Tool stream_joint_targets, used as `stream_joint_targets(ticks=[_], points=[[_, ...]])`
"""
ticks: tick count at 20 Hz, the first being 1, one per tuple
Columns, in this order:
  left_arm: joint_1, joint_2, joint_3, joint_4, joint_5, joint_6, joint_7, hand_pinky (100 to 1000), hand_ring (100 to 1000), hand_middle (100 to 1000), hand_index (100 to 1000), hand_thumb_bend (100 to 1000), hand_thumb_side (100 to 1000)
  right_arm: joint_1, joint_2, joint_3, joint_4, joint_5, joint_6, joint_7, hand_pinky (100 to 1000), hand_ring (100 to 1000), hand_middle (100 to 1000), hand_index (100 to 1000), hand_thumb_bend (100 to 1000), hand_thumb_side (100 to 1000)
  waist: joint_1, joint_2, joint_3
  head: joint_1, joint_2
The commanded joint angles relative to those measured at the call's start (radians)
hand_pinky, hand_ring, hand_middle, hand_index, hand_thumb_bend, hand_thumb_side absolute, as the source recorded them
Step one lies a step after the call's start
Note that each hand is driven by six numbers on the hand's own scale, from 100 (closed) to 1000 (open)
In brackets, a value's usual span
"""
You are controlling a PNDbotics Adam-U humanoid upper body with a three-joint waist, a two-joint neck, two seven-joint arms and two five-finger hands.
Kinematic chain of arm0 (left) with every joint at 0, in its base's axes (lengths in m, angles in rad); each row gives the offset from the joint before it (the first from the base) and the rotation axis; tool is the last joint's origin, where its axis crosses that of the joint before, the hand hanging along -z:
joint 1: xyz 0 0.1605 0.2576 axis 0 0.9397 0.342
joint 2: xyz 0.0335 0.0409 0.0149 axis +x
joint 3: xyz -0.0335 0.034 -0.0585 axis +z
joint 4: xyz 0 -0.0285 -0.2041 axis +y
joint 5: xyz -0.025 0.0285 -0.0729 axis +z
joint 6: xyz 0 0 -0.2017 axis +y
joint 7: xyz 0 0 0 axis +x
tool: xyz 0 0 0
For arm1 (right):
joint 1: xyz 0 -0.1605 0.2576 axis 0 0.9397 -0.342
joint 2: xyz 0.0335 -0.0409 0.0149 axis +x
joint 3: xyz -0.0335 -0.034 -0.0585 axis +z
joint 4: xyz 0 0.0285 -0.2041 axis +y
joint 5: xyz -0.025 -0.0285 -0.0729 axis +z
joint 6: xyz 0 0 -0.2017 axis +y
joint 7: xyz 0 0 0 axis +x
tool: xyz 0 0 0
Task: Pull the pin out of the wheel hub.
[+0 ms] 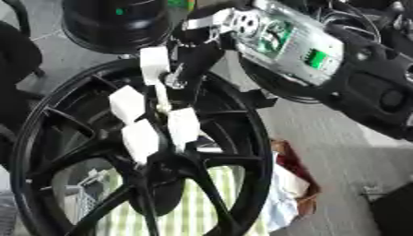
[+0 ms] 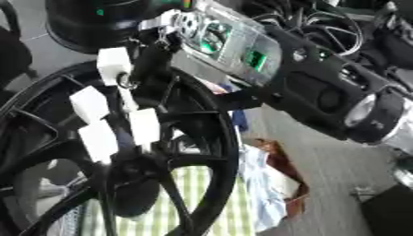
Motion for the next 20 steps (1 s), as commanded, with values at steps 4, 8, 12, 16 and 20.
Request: stream_joint_targets(ticks=[4, 8, 12, 16, 20], points=[[-0.002, 0.035, 0.016, -0.011, -0.001, -0.003, 0.001, 837, 885, 778, 834, 482, 582, 0.017, -0.093, -0.159, -0.061, 0.066, -0.005, -0.083, 694, 757, 496, 565, 100, 252, 0.016, -0.021, -0.005, 0.004, -0.013], [0.001, 0.038, 0.017, -0.011, -0.001, -0.003, 0.000, 838, 885, 778, 835, 481, 582, 0.046, -0.130, -0.285, -0.068, 0.072, -0.006, -0.160, 686, 753, 493, 564, 100, 259, 0.018, -0.024, -0.010, 0.006, -0.013], [0.008, 0.041, 0.021, -0.010, -0.003, -0.004, 0.004, 838, 885, 779, 835, 478, 582, 0.076, -0.179, -0.393, -0.029, 0.102, -0.022, -0.235, 681, 751, 492, 563, 100, 259, 0.022, -0.026, -0.018, 0.015, -0.012], [0.014, 0.043, 0.025, -0.010, -0.004, -0.005, 0.008, 838, 885, 779, 835, 478, 582, 0.115, -0.240, -0.501, 0.070, 0.161, -0.031, -0.304, 674, 747, 491, 563, 100, 237, 0.025, -0.026, -0.027, 0.023, -0.013], [0.020, 0.041, 0.028, -0.007, -0.004, -0.005, 0.011, 838, 885, 779, 835, 476, 583, 0.147, -0.280, -0.610, 0.178, 0.220, -0.035, -0.371, 662, 741, 488, 560, 100, 225, 0.030, -0.025, -0.034, 0.033, -0.016]])
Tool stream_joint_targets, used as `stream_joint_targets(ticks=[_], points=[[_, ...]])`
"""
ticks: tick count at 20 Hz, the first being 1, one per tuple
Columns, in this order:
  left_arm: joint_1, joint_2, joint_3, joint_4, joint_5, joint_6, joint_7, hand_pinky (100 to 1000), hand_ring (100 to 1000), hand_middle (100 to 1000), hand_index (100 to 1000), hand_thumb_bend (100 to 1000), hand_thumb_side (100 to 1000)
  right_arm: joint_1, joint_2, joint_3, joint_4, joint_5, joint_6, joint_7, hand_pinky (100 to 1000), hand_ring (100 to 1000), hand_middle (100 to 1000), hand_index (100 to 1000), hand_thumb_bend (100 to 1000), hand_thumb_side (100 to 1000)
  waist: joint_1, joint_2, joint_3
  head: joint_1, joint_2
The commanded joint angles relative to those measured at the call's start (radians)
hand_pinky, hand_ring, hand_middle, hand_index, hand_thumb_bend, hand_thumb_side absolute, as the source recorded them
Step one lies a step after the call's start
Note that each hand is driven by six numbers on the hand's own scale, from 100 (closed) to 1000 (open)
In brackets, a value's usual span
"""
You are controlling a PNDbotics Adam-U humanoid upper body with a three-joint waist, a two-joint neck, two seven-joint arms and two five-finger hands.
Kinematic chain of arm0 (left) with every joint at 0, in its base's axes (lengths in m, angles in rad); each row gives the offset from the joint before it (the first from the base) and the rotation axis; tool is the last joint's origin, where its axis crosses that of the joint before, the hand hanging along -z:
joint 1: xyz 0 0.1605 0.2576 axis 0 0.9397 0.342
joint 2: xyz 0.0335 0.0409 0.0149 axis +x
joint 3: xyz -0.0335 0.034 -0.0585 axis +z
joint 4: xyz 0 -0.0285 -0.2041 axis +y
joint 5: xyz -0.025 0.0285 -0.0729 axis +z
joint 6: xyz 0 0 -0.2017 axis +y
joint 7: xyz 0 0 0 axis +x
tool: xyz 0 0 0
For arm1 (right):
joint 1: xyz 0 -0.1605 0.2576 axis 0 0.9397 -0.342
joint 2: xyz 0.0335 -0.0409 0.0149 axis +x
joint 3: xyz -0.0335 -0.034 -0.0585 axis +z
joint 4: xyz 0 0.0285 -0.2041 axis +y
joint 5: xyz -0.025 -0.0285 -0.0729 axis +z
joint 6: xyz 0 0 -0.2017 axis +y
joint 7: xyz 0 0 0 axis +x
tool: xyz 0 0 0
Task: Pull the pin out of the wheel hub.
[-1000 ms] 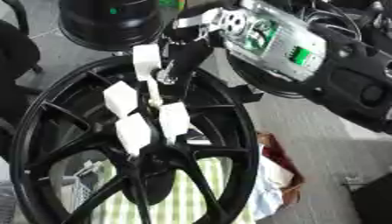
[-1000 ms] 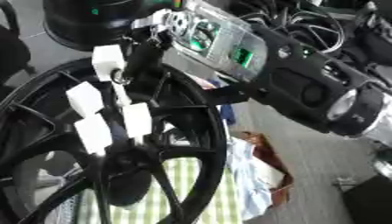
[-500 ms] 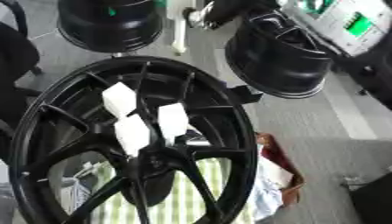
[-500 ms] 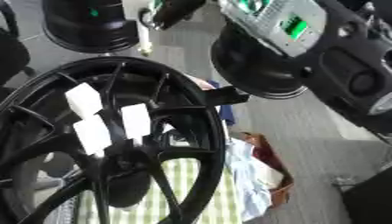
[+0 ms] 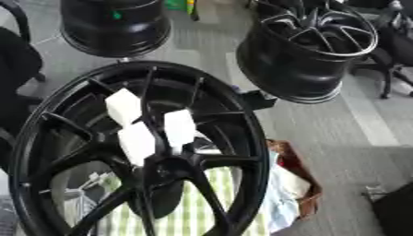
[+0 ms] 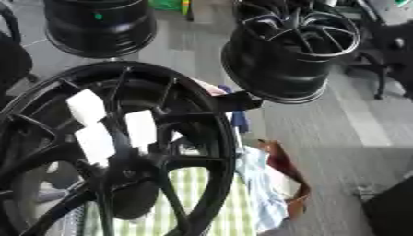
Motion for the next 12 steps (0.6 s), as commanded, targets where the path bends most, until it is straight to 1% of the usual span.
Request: stream_joint_targets(ticks=[1, 4, 6, 8, 12], points=[[-0.006, 0.039, 0.018, -0.006, -0.003, 0.000, 0.006, 838, 885, 779, 835, 476, 583, -0.004, -0.061, -0.105, 0.083, 0.048, -0.010, -0.058, 661, 740, 487, 559, 100, 223, 0.011, -0.018, -0.005, 0.008, -0.014], [-0.006, 0.039, 0.018, -0.005, -0.002, -0.002, 0.006, 839, 885, 779, 835, 476, 583, 0.014, -0.073, -0.189, 0.169, 0.080, -0.035, -0.111, 662, 741, 488, 560, 100, 215, 0.013, -0.016, -0.008, 0.010, -0.015], [-0.006, 0.039, 0.017, -0.006, -0.003, -0.002, 0.006, 839, 885, 779, 835, 475, 584, 0.024, -0.079, -0.226, 0.224, 0.105, -0.054, -0.145, 661, 740, 489, 561, 100, 210, 0.015, -0.016, -0.009, 0.013, -0.015], [-0.005, 0.039, 0.019, -0.005, -0.003, -0.003, 0.007, 839, 885, 779, 835, 476, 583, 0.029, -0.084, -0.251, 0.278, 0.135, -0.065, -0.178, 666, 745, 491, 563, 100, 203, 0.017, -0.016, -0.010, 0.016, -0.014], [-0.004, 0.038, 0.019, -0.006, -0.002, -0.003, 0.010, 839, 885, 780, 835, 477, 583, 0.025, -0.082, -0.274, 0.388, 0.201, -0.083, -0.246, 670, 745, 494, 566, 100, 201, 0.021, -0.015, -0.011, 0.022, -0.014]])
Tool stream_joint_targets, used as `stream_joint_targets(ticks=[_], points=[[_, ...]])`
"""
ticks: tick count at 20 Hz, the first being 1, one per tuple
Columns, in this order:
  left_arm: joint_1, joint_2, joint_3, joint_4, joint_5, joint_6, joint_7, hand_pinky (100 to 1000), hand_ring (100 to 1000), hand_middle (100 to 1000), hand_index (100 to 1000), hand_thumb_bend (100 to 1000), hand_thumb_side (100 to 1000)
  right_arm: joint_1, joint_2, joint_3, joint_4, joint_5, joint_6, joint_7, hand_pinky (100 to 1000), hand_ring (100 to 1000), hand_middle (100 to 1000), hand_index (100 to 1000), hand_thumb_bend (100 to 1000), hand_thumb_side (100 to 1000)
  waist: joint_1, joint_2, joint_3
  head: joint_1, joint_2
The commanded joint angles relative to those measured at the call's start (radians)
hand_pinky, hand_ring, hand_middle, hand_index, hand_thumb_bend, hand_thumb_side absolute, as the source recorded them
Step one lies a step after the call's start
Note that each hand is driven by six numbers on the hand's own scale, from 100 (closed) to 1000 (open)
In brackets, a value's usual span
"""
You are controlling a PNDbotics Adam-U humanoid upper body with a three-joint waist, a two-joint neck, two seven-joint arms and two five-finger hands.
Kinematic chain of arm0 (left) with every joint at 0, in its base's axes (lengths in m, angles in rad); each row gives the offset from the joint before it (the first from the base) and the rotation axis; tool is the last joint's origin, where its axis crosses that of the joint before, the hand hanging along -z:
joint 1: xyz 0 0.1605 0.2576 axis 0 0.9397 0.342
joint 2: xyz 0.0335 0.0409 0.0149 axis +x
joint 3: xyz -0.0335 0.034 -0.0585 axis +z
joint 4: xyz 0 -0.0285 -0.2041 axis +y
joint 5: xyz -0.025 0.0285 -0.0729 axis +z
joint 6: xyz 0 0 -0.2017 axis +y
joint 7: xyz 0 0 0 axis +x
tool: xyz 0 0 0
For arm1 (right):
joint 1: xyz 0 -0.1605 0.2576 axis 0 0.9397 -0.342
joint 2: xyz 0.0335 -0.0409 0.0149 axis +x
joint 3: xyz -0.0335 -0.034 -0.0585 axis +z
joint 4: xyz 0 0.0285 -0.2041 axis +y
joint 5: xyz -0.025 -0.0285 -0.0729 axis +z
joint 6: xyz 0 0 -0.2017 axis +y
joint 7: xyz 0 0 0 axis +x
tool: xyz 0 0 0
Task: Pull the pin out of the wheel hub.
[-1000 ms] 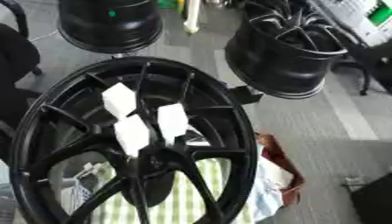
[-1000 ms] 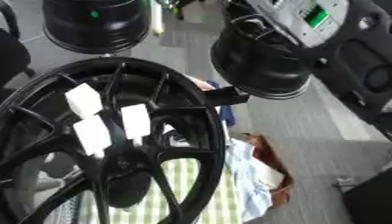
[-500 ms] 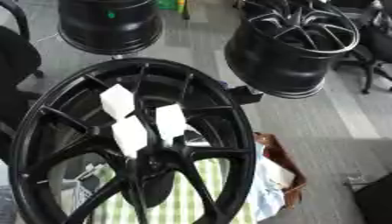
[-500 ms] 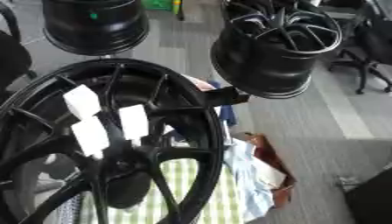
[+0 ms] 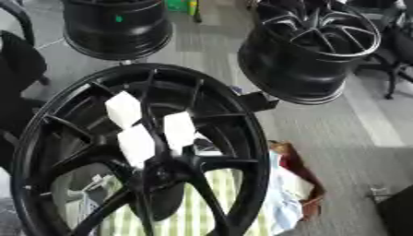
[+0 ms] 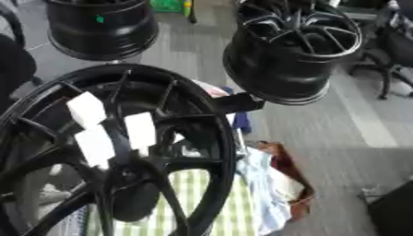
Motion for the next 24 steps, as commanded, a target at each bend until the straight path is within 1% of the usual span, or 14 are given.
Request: stream_joint_targets(ticks=[1, 5, 8, 11, 12, 13, 14, 15, 16, 18, 21, 24], points=[[-0.005, 0.037, 0.016, -0.010, -0.002, -0.001, 0.004, 839, 885, 780, 835, 476, 584, -0.025, -0.038, -0.031, 0.078, 0.056, -0.015, -0.056, 670, 745, 495, 567, 100, 201, 0.007, -0.015, -0.002, 0.007, -0.008], [-0.004, 0.033, 0.015, -0.009, -0.001, -0.001, 0.004, 839, 885, 780, 835, 475, 584, -0.055, -0.018, -0.050, 0.191, 0.115, -0.014, -0.126, 678, 749, 499, 569, 100, 181, 0.013, -0.016, 0.000, 0.009, -0.010], [-0.005, 0.029, 0.012, -0.008, 0.000, 0.000, 0.002, 839, 885, 780, 835, 476, 585, -0.080, 0.007, -0.049, 0.279, 0.168, 0.005, -0.180, 686, 754, 506, 576, 100, 179, 0.016, -0.016, 0.000, 0.007, -0.013], [-0.009, 0.025, 0.009, -0.008, 0.001, 0.001, -0.002, 839, 885, 780, 835, 477, 586, -0.106, 0.036, -0.054, 0.366, 0.222, 0.002, -0.225, 717, 780, 561, 628, 100, 195, 0.019, -0.015, 0.004, 0.005, -0.016], [-0.009, 0.024, 0.009, -0.008, 0.001, 0.001, -0.002, 839, 885, 781, 835, 478, 586, -0.111, 0.043, -0.052, 0.391, 0.240, -0.007, -0.229, 740, 807, 629, 686, 100, 250, 0.020, -0.014, 0.005, 0.004, -0.016], [-0.010, 0.024, 0.008, -0.008, 0.001, 0.001, -0.003, 839, 885, 781, 835, 479, 587, -0.114, 0.049, -0.049, 0.412, 0.257, -0.017, -0.224, 762, 837, 718, 757, 208, 381, 0.021, -0.013, 0.006, 0.005, -0.016], [-0.010, 0.023, 0.008, -0.008, 0.001, 0.001, -0.003, 839, 886, 781, 836, 479, 587, -0.116, 0.056, -0.046, 0.432, 0.271, -0.030, -0.214, 774, 858, 773, 808, 299, 479, 0.022, -0.012, 0.007, 0.005, -0.014], [-0.010, 0.023, 0.008, -0.008, 0.000, 0.000, -0.004, 840, 886, 781, 836, 480, 587, -0.119, 0.060, -0.045, 0.447, 0.285, -0.044, -0.199, 780, 865, 802, 844, 316, 513, 0.022, -0.011, 0.007, 0.005, -0.012], [-0.009, 0.023, 0.008, -0.008, 0.000, 0.000, -0.003, 840, 886, 781, 836, 480, 587, -0.121, 0.062, -0.045, 0.451, 0.296, -0.059, -0.183, 780, 867, 818, 862, 308, 552, 0.022, -0.011, 0.007, 0.005, -0.011], [-0.008, 0.023, 0.010, -0.007, 0.000, 0.000, -0.002, 840, 886, 782, 836, 480, 587, -0.124, 0.060, -0.056, 0.446, 0.309, -0.083, -0.149, 779, 866, 823, 869, 300, 594, 0.022, -0.011, 0.006, 0.006, -0.007], [-0.008, 0.023, 0.010, -0.008, -0.002, 0.000, -0.002, 840, 886, 782, 836, 480, 588, -0.124, 0.057, -0.072, 0.425, 0.328, -0.093, -0.111, 776, 864, 822, 868, 299, 597, 0.022, -0.013, 0.005, 0.009, -0.005], [-0.008, 0.023, 0.010, -0.008, -0.002, 0.000, -0.002, 840, 886, 782, 836, 480, 588, -0.123, 0.057, -0.079, 0.414, 0.341, -0.090, -0.095, 776, 864, 822, 868, 299, 597, 0.022, -0.013, 0.005, 0.010, -0.004]])
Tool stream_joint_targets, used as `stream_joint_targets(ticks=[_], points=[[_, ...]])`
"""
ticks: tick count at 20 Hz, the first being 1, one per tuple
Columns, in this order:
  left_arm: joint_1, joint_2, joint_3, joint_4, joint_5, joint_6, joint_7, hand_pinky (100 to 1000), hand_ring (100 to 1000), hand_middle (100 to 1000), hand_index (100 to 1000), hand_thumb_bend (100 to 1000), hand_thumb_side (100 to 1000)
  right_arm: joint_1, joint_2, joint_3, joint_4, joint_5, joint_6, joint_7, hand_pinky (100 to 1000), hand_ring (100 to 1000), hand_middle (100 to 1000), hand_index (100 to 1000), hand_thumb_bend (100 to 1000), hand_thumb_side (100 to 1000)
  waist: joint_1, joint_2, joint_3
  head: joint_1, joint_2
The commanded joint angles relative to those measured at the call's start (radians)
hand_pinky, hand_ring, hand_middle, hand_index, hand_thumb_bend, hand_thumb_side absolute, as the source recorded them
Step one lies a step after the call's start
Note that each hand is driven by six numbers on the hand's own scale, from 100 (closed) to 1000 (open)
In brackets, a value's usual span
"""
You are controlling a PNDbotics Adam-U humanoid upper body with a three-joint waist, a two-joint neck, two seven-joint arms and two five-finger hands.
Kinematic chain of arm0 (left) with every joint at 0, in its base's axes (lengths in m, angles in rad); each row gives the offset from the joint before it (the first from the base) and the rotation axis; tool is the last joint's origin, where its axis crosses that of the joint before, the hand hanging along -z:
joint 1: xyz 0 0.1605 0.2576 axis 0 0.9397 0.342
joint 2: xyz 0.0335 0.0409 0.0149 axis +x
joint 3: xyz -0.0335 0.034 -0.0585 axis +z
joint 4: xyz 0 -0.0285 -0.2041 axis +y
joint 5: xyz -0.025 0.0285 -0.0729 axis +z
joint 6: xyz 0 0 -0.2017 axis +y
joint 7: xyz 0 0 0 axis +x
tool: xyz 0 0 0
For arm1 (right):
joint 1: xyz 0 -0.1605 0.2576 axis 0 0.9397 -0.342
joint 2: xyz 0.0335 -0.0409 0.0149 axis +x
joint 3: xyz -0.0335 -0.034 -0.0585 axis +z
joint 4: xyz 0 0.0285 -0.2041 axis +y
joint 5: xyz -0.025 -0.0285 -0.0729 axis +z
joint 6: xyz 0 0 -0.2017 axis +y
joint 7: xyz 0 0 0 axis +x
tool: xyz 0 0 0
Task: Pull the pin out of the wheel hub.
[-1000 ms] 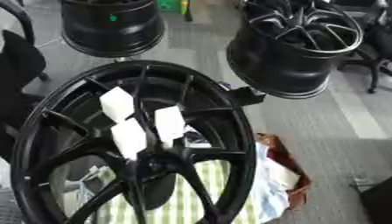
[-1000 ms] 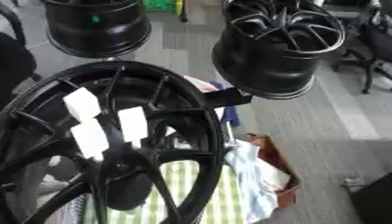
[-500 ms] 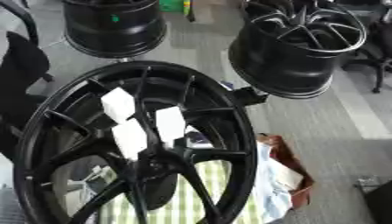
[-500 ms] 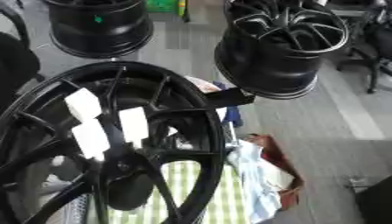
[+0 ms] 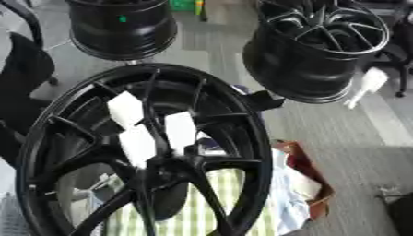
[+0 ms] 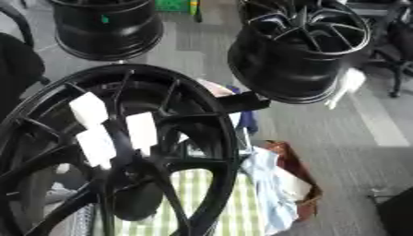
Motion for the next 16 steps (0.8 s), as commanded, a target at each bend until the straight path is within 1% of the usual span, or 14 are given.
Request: stream_joint_targets(ticks=[1, 7, 11, 13, 16], points=[[-0.012, 0.024, 0.011, -0.009, -0.002, -0.001, -0.002, 840, 886, 782, 836, 480, 588, -0.025, -0.032, -0.013, -0.028, 0.022, -0.001, 0.017, 776, 864, 822, 868, 299, 597, 0.006, -0.016, -0.002, 0.002, -0.003], [-0.011, 0.026, 0.011, -0.010, -0.002, -0.001, -0.002, 840, 885, 782, 836, 478, 587, -0.020, -0.036, -0.020, -0.067, 0.007, -0.008, -0.010, 759, 851, 796, 854, 300, 574, 0.003, -0.020, -0.003, 0.003, 0.000], [-0.011, 0.027, 0.012, -0.012, -0.002, -0.002, -0.001, 839, 885, 782, 836, 478, 587, -0.014, -0.037, -0.020, -0.095, -0.022, -0.020, -0.035, 756, 845, 777, 839, 277, 554, 0.002, -0.022, -0.001, 0.003, 0.002], [-0.012, 0.027, 0.012, -0.012, -0.002, -0.002, -0.001, 839, 883, 782, 836, 476, 586, -0.008, -0.037, -0.016, -0.124, -0.044, -0.036, -0.044, 749, 830, 745, 820, 211, 565, 0.002, -0.022, 0.000, 0.003, 0.001], [-0.011, 0.028, 0.013, -0.014, -0.002, -0.002, -0.001, 837, 882, 782, 836, 475, 587, 0.005, -0.037, -0.001, -0.193, -0.090, -0.075, -0.035, 743, 821, 730, 807, 163, 563, 0.002, -0.023, 0.001, 0.004, 0.002]])
